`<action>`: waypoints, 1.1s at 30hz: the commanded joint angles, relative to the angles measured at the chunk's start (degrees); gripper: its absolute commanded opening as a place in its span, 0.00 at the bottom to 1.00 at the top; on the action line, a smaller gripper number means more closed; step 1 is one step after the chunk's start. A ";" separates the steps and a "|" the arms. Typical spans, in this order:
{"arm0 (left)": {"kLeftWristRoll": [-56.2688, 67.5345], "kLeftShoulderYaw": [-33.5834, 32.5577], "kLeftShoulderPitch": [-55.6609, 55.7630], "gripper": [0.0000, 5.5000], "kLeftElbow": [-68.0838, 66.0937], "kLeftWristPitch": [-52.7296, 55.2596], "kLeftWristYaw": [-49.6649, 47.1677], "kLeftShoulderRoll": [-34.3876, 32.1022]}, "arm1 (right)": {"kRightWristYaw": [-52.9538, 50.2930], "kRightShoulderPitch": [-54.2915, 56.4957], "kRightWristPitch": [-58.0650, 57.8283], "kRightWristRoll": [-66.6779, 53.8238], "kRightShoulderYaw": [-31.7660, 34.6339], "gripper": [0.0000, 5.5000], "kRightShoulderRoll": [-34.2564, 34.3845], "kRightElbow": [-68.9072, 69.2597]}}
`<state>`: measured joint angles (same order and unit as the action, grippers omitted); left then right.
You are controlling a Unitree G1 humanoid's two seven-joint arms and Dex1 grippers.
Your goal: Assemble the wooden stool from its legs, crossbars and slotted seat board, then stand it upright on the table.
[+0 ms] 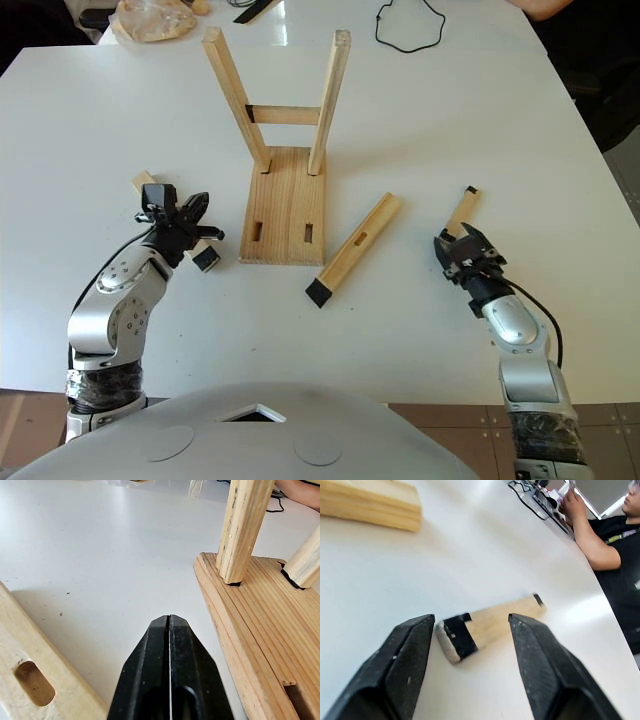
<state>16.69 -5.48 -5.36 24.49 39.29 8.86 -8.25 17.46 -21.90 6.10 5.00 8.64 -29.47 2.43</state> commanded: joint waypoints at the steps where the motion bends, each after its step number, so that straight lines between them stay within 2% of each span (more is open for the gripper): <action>1: 0.21 -0.22 0.08 0.00 -0.35 -0.22 0.23 -0.40 | -0.67 -1.92 2.43 -3.76 2.69 0.50 2.64 -2.07; 4: 0.26 -0.30 0.20 0.00 -0.55 -0.18 0.50 -0.79 | -0.41 -2.05 -0.40 -8.97 4.41 0.50 5.22 0.42; 8: 0.36 -0.39 0.65 0.00 -0.83 0.00 0.85 -1.29 | -0.32 -4.35 -9.57 -15.53 3.53 0.50 9.45 7.78; 12: 0.50 -0.23 0.74 0.00 -1.08 0.27 1.56 -2.08 | -6.61 -5.55 -19.95 -19.85 3.81 0.50 15.94 15.38; 17: 0.49 -0.12 1.79 0.00 -2.33 0.17 2.11 -2.65 | -14.74 -0.62 -28.48 -19.24 3.42 0.50 20.72 18.26; 25: 0.48 0.04 2.95 0.00 -3.30 0.05 2.62 -3.02 | -20.51 2.73 -35.14 -15.95 1.72 0.50 23.42 19.49; 33: 0.24 0.41 2.50 0.00 -3.61 -0.53 2.30 -2.39 | -21.99 3.69 -39.15 -13.27 1.78 0.50 22.60 18.56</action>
<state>17.09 -5.31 -2.79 21.56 39.14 11.23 -10.74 -4.39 -18.37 -30.93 -9.25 10.62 -6.21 22.00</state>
